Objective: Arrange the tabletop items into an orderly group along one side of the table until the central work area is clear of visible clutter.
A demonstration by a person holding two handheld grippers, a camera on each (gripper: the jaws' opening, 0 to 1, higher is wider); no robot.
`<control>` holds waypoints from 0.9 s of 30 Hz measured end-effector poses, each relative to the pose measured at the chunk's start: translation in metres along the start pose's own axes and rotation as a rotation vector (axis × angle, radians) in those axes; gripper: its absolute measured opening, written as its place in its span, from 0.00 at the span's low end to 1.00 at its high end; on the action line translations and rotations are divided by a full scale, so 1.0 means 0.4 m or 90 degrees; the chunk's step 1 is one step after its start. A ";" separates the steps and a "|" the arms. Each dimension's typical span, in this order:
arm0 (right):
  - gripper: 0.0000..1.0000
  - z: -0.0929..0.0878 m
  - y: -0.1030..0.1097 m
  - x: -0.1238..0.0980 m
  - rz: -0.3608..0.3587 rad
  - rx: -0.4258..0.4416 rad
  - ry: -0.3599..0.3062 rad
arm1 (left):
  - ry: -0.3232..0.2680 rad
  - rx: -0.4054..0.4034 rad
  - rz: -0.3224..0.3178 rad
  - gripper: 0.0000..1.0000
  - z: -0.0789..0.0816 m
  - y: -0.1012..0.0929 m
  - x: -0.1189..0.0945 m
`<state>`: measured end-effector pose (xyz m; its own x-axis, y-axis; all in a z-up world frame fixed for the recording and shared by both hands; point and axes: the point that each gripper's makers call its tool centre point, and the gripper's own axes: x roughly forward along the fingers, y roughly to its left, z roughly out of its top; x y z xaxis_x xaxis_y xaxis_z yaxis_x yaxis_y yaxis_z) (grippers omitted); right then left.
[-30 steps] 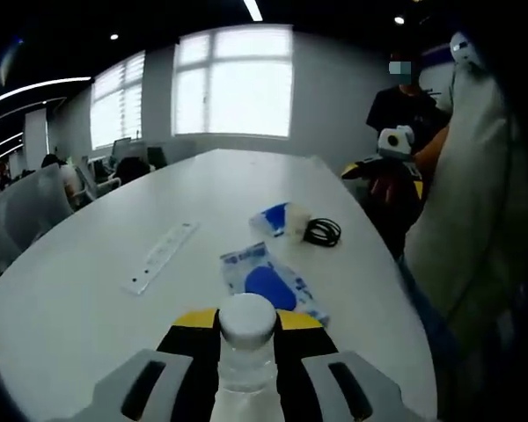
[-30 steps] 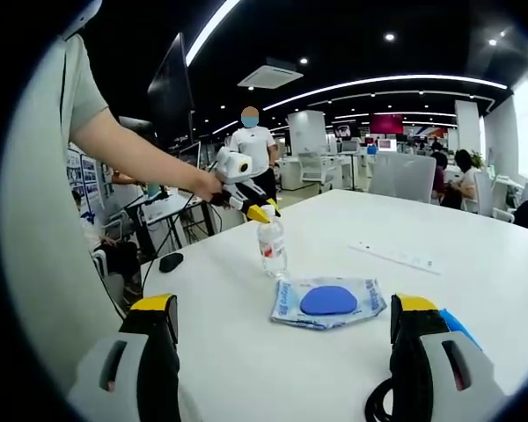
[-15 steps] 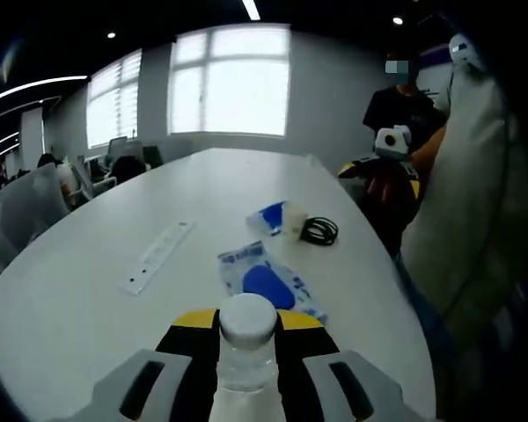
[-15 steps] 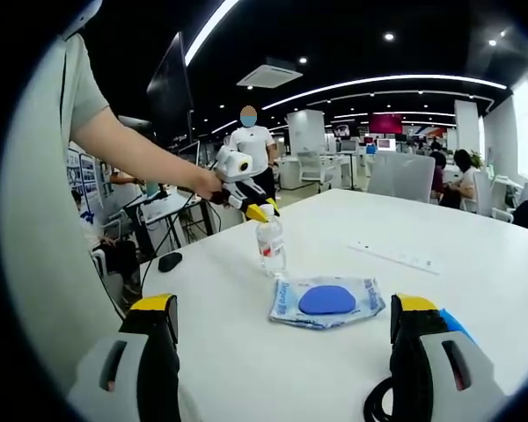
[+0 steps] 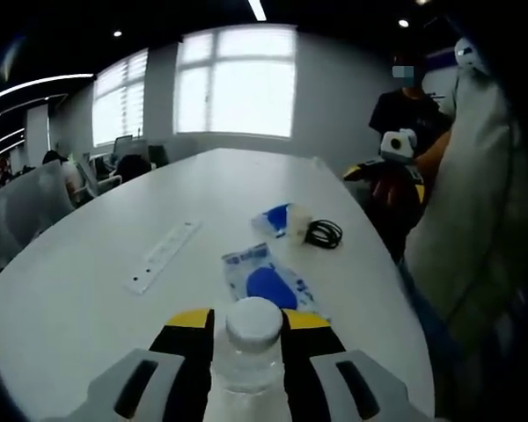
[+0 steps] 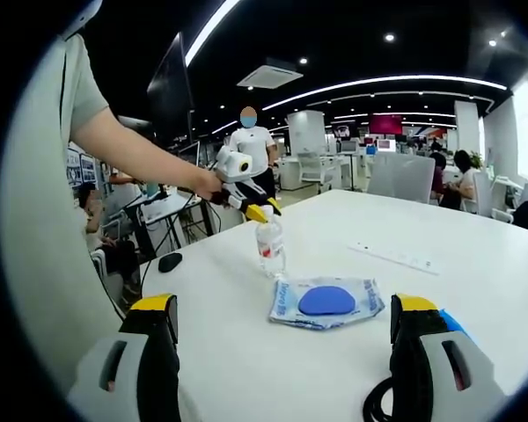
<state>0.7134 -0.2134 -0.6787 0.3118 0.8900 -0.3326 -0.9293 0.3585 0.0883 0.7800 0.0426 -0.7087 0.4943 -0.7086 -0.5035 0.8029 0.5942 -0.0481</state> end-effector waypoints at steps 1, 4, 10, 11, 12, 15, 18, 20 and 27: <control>0.97 0.000 0.000 -0.001 0.000 0.000 0.000 | 0.000 0.000 0.004 0.28 0.002 0.001 -0.001; 0.97 0.000 0.000 -0.002 0.001 -0.001 -0.002 | -0.014 0.001 0.026 0.31 0.017 0.012 -0.011; 0.97 0.001 0.001 -0.004 0.005 0.001 -0.007 | -0.043 -0.006 0.066 0.33 0.045 0.015 -0.040; 0.97 -0.001 0.000 -0.004 0.006 0.001 -0.008 | -0.046 -0.007 0.076 0.33 0.047 0.018 -0.047; 0.97 -0.003 0.000 -0.004 0.007 0.001 -0.008 | -0.051 -0.008 0.087 0.33 0.050 0.017 -0.055; 0.97 -0.007 -0.001 -0.004 0.012 0.001 -0.010 | -0.058 -0.017 0.109 0.33 0.048 0.012 -0.075; 0.97 -0.008 -0.003 -0.004 0.016 0.003 -0.014 | -0.069 -0.030 0.133 0.33 0.049 0.003 -0.093; 0.97 -0.010 -0.005 -0.004 0.019 0.003 -0.016 | -0.074 -0.033 0.148 0.33 0.045 -0.005 -0.102; 0.97 -0.017 -0.017 0.000 0.029 0.008 -0.022 | -0.102 -0.062 0.197 0.34 0.051 -0.054 -0.117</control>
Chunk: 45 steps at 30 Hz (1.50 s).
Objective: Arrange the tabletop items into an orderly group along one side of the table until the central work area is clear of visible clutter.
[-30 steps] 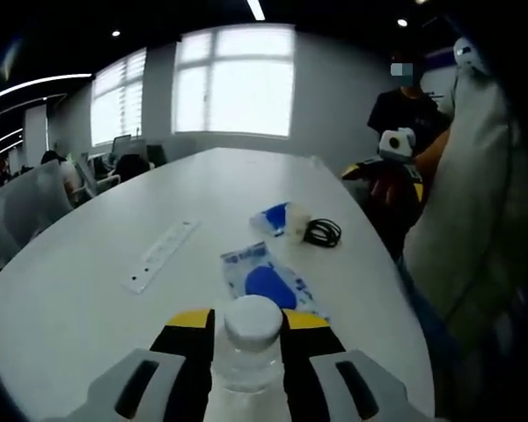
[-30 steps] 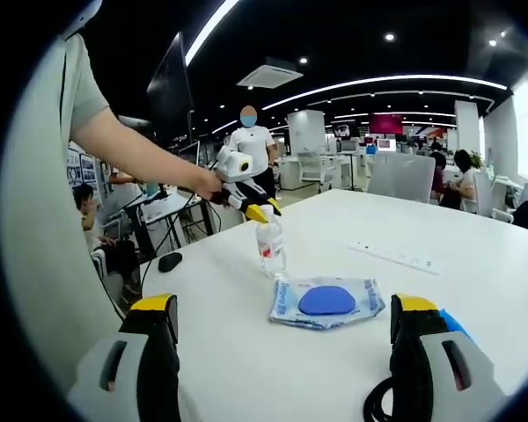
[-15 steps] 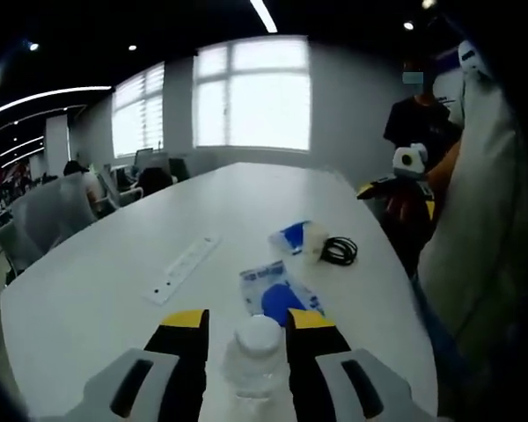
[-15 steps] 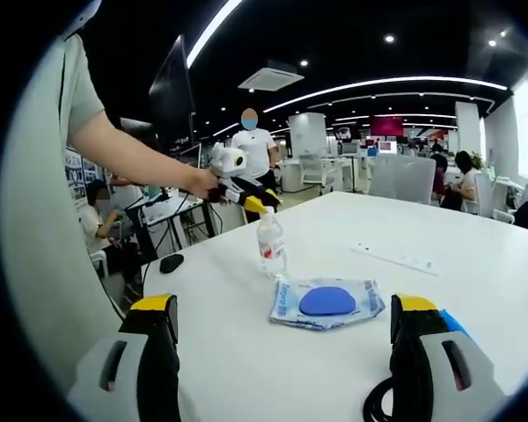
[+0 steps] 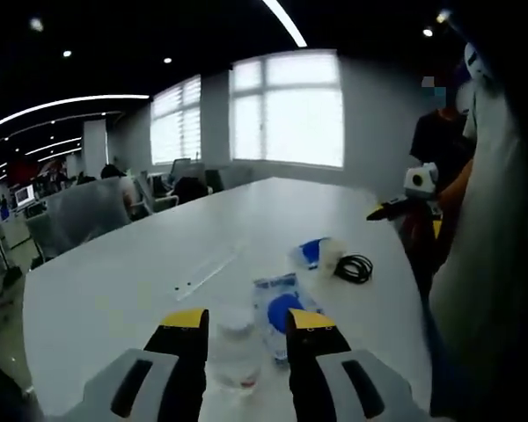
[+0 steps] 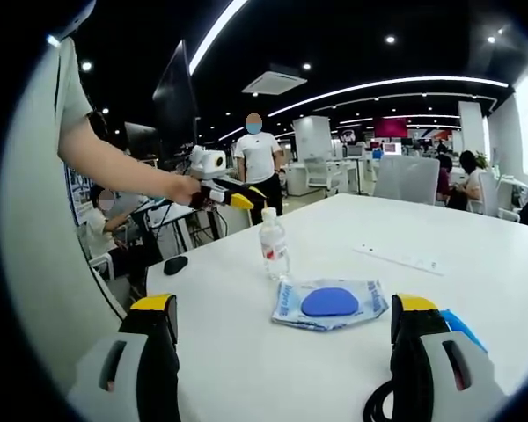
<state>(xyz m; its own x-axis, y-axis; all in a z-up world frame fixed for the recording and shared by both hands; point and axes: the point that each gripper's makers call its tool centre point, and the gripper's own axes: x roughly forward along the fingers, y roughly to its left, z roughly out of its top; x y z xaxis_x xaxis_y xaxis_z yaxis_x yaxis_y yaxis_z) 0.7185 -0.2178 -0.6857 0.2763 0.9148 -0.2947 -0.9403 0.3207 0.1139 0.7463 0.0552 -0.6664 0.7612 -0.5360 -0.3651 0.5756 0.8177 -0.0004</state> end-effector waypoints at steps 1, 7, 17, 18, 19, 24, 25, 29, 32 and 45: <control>0.97 0.000 -0.001 0.000 0.003 0.002 -0.001 | -0.003 -0.003 0.004 0.34 0.000 -0.010 -0.003; 0.98 -0.007 -0.008 0.003 0.014 0.003 -0.005 | -0.014 -0.020 0.029 0.34 -0.009 -0.065 -0.016; 0.98 -0.020 -0.009 0.006 0.039 0.003 -0.008 | -0.032 -0.063 0.068 0.34 -0.042 -0.168 -0.002; 0.98 -0.022 -0.010 0.006 0.042 0.003 -0.008 | -0.030 -0.069 0.070 0.34 -0.051 -0.181 0.004; 0.98 -0.022 -0.009 0.005 0.044 0.003 -0.008 | -0.028 -0.075 0.074 0.34 -0.059 -0.191 0.008; 0.98 -0.022 -0.012 0.003 0.054 0.002 -0.011 | -0.019 -0.105 0.092 0.34 -0.105 -0.229 0.038; 0.98 -0.022 -0.013 0.003 0.054 0.002 -0.011 | -0.017 -0.109 0.093 0.34 -0.112 -0.237 0.045; 0.98 -0.026 -0.019 -0.003 0.062 0.000 -0.011 | -0.008 -0.125 0.107 0.34 -0.146 -0.251 0.076; 0.98 -0.026 -0.023 -0.008 0.063 -0.002 -0.012 | 0.003 -0.138 0.118 0.34 -0.175 -0.251 0.091; 0.98 -0.035 -0.035 -0.031 0.058 -0.002 -0.007 | 0.054 -0.203 0.149 0.33 -0.272 -0.285 0.163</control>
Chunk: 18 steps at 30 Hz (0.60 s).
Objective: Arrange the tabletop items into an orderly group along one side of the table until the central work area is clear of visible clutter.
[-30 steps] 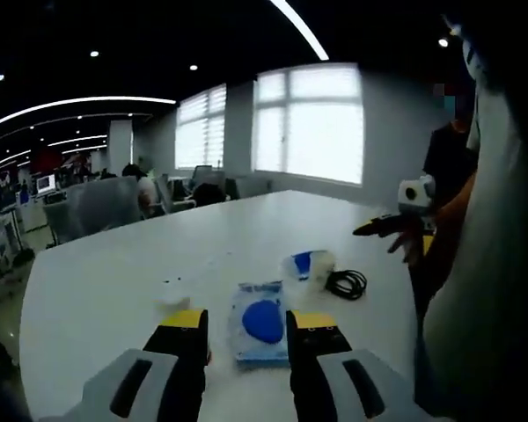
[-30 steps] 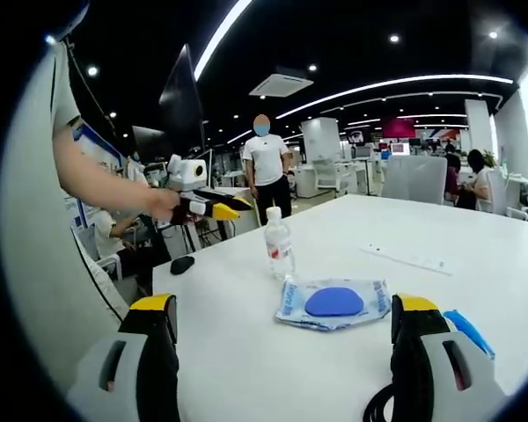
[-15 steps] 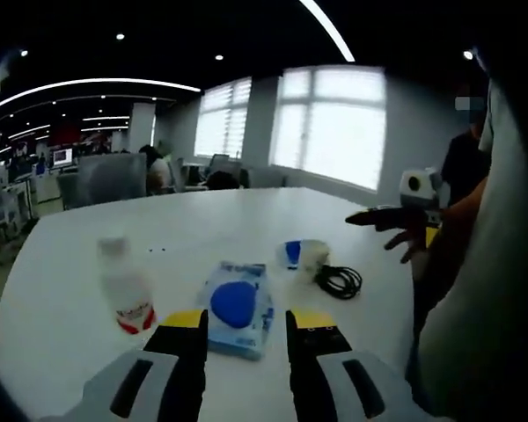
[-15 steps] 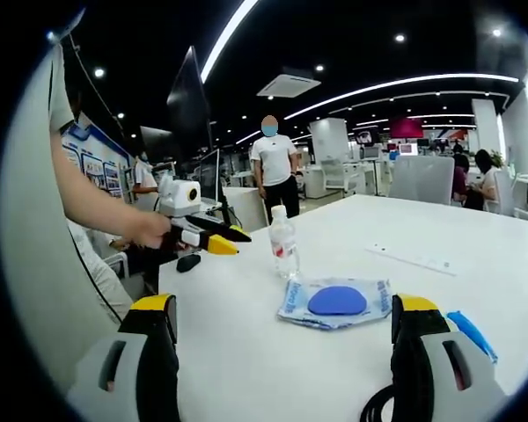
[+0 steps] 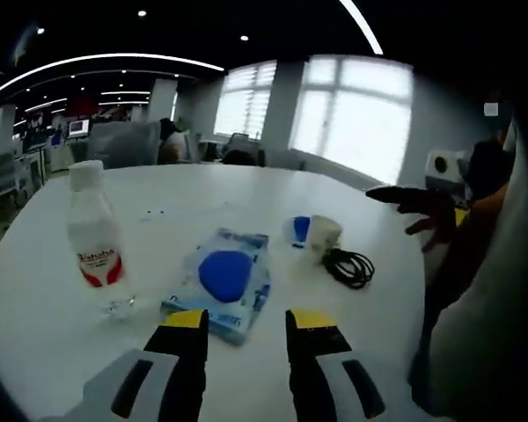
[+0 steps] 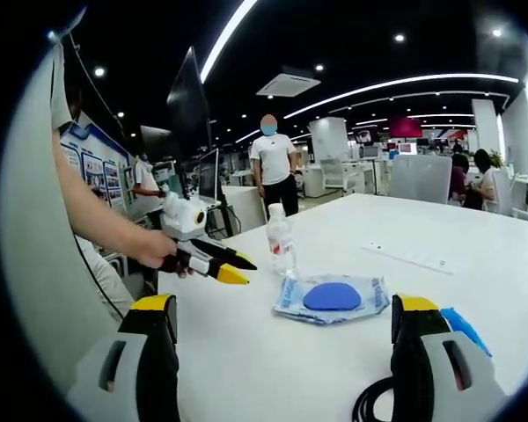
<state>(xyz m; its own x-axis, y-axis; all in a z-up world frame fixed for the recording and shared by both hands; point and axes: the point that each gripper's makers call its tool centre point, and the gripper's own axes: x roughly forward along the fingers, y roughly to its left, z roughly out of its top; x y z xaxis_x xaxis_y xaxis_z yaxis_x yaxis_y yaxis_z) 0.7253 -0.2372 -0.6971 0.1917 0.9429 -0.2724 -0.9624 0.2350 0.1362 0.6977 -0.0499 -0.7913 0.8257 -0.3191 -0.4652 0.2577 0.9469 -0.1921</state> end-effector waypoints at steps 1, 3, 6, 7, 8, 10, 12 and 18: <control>0.98 0.001 0.000 -0.004 -0.002 0.001 -0.001 | 0.008 -0.002 0.002 0.32 -0.011 -0.005 0.010; 0.98 0.000 0.000 -0.008 -0.004 0.000 -0.001 | 0.020 -0.007 0.003 0.31 -0.025 -0.010 0.022; 0.98 -0.003 0.001 -0.016 -0.008 0.000 0.001 | 0.033 -0.026 0.009 0.30 -0.040 -0.007 0.039; 0.98 -0.003 0.001 -0.019 -0.010 0.001 0.002 | 0.035 -0.031 0.012 0.30 -0.040 -0.008 0.045; 0.98 -0.004 0.001 -0.022 -0.011 0.002 0.002 | 0.036 -0.033 0.013 0.29 -0.041 -0.008 0.046; 0.98 -0.006 0.001 -0.029 -0.014 0.001 0.004 | 0.036 -0.047 0.010 0.29 -0.040 -0.015 0.059; 0.98 -0.008 -0.001 -0.035 -0.018 0.003 0.005 | 0.042 -0.042 0.010 0.29 -0.040 -0.020 0.067; 0.98 -0.010 -0.006 -0.052 -0.030 0.007 0.005 | 0.057 -0.070 0.022 0.27 -0.050 -0.014 0.083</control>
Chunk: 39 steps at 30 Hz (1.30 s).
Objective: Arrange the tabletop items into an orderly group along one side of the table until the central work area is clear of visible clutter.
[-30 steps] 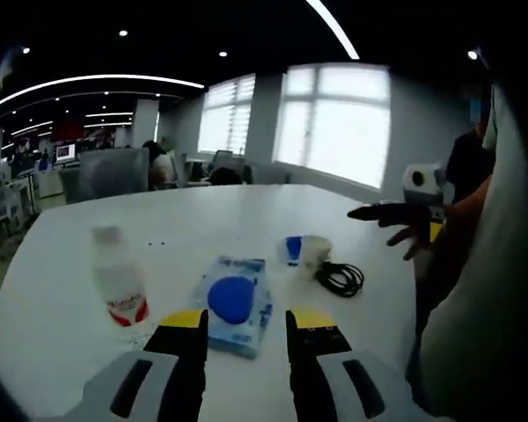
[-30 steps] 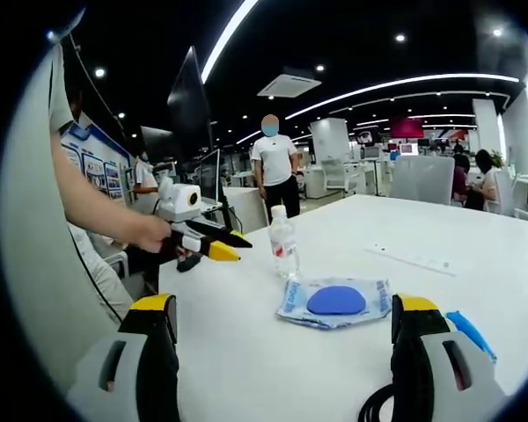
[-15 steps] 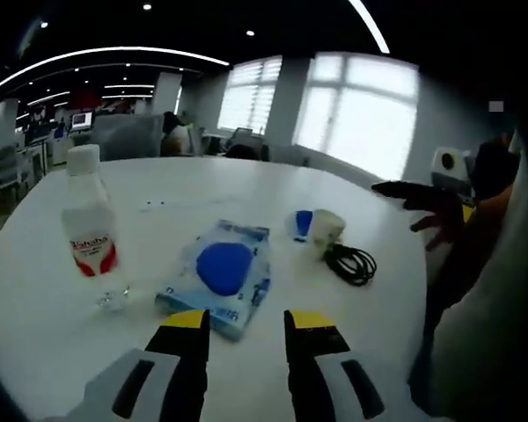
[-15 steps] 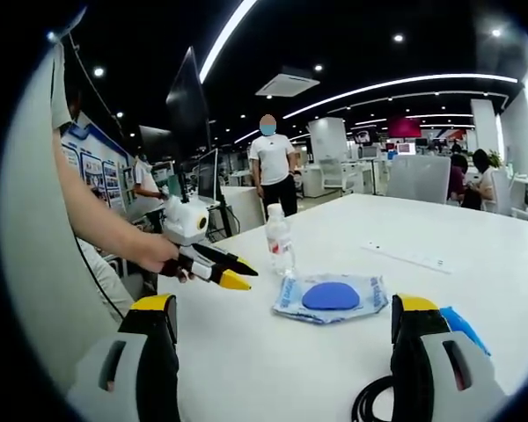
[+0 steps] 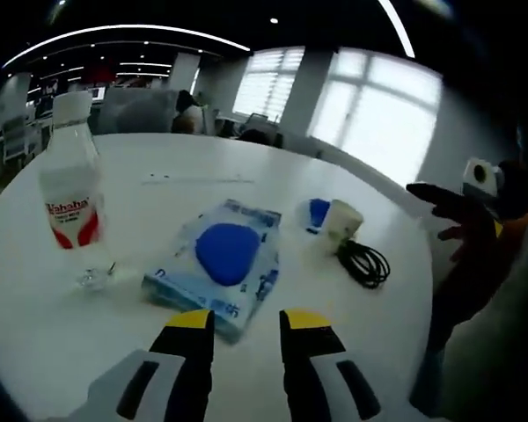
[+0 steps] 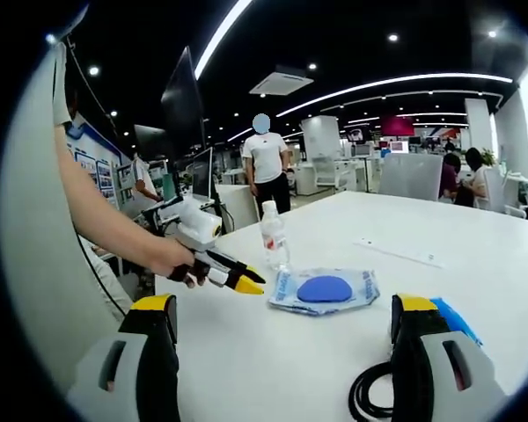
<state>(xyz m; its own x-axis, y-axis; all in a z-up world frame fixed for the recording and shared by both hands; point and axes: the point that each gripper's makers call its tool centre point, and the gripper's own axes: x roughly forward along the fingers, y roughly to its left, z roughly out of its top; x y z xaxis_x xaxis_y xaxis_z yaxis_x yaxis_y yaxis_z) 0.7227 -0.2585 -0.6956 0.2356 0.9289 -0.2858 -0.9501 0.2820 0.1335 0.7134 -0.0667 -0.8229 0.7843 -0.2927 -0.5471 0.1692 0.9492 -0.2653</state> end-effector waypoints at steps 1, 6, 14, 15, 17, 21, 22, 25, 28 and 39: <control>0.98 0.000 0.000 -0.001 -0.001 0.000 0.001 | 0.006 -0.003 0.005 0.26 -0.004 0.003 0.003; 0.98 -0.004 -0.007 -0.012 -0.011 0.002 0.002 | 0.024 -0.025 0.020 0.24 -0.017 0.017 0.021; 0.98 -0.005 -0.023 -0.023 -0.022 0.007 0.002 | 0.051 -0.046 0.030 0.22 -0.037 0.053 0.053; 0.98 -0.005 -0.024 -0.023 -0.022 0.007 0.001 | 0.053 -0.049 0.034 0.22 -0.037 0.051 0.052; 0.98 -0.004 -0.025 -0.023 -0.023 0.007 0.002 | 0.057 -0.068 0.038 0.22 -0.038 0.045 0.052; 0.98 -0.002 -0.026 -0.023 -0.025 0.008 0.001 | 0.060 -0.080 0.043 0.22 -0.040 0.054 0.056; 0.98 -0.002 -0.027 -0.023 -0.026 0.008 0.001 | 0.060 -0.095 0.040 0.22 -0.042 0.049 0.058; 0.98 0.000 -0.029 -0.023 -0.027 0.009 0.000 | 0.068 -0.123 0.050 0.22 -0.050 0.065 0.064; 0.98 0.002 -0.031 -0.024 -0.029 0.010 -0.001 | 0.079 -0.124 0.056 0.21 -0.056 0.063 0.064; 0.98 -0.008 -0.040 -0.037 -0.036 0.013 0.000 | 0.093 -0.175 0.065 0.18 -0.071 0.053 0.068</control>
<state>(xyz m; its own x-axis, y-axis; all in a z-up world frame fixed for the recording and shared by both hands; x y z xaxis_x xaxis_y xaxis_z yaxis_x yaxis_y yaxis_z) 0.7337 -0.2773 -0.6965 0.2892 0.9112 -0.2933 -0.9308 0.3392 0.1362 0.7215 -0.0578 -0.8658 0.6910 -0.2306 -0.6851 -0.0888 0.9135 -0.3971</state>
